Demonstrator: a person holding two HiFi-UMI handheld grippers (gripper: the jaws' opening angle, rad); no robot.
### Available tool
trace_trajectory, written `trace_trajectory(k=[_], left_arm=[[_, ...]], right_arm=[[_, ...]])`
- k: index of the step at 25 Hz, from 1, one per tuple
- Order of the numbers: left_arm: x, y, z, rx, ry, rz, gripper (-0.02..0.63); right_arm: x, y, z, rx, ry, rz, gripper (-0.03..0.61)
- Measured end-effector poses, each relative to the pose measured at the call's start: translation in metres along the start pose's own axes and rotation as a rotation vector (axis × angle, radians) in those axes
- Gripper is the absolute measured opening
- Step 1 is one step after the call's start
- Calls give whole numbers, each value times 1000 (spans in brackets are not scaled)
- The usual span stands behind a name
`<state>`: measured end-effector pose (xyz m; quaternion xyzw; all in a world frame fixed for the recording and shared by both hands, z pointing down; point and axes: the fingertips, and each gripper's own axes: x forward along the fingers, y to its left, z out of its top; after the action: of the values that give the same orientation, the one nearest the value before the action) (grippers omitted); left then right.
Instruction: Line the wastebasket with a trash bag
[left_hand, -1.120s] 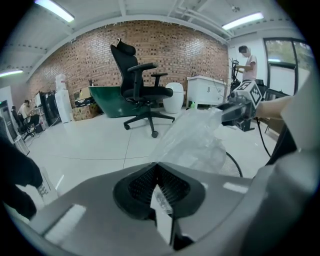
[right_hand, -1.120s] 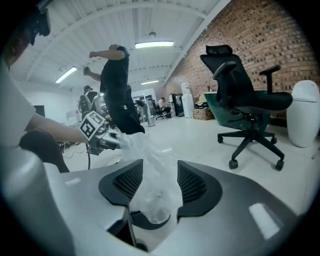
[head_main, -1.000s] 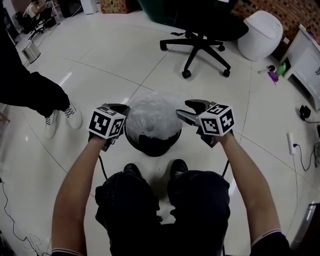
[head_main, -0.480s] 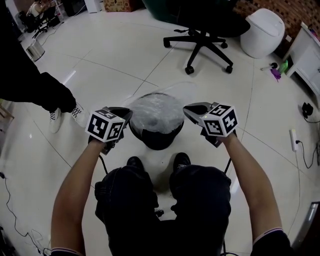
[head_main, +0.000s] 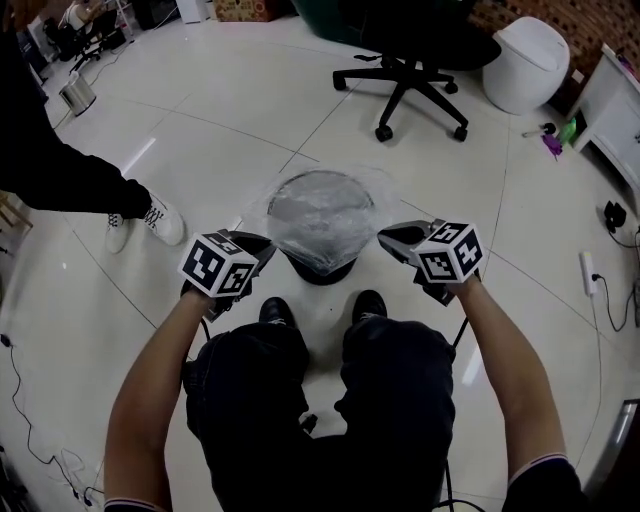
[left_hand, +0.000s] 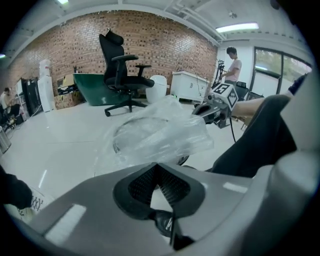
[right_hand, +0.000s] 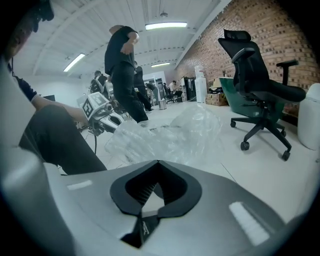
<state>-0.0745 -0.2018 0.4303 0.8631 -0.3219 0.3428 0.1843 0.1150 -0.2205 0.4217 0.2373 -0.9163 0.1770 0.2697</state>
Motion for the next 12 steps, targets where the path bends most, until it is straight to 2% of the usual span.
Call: trace_trajectory(k=[5, 12], left_arm=[[5, -12, -32, -3, 67, -47, 12], [27, -3, -69, -48, 124, -34, 12]], right_arm=[[5, 5, -25, 21, 55, -5, 2], [25, -8, -49, 76, 97, -52, 2]])
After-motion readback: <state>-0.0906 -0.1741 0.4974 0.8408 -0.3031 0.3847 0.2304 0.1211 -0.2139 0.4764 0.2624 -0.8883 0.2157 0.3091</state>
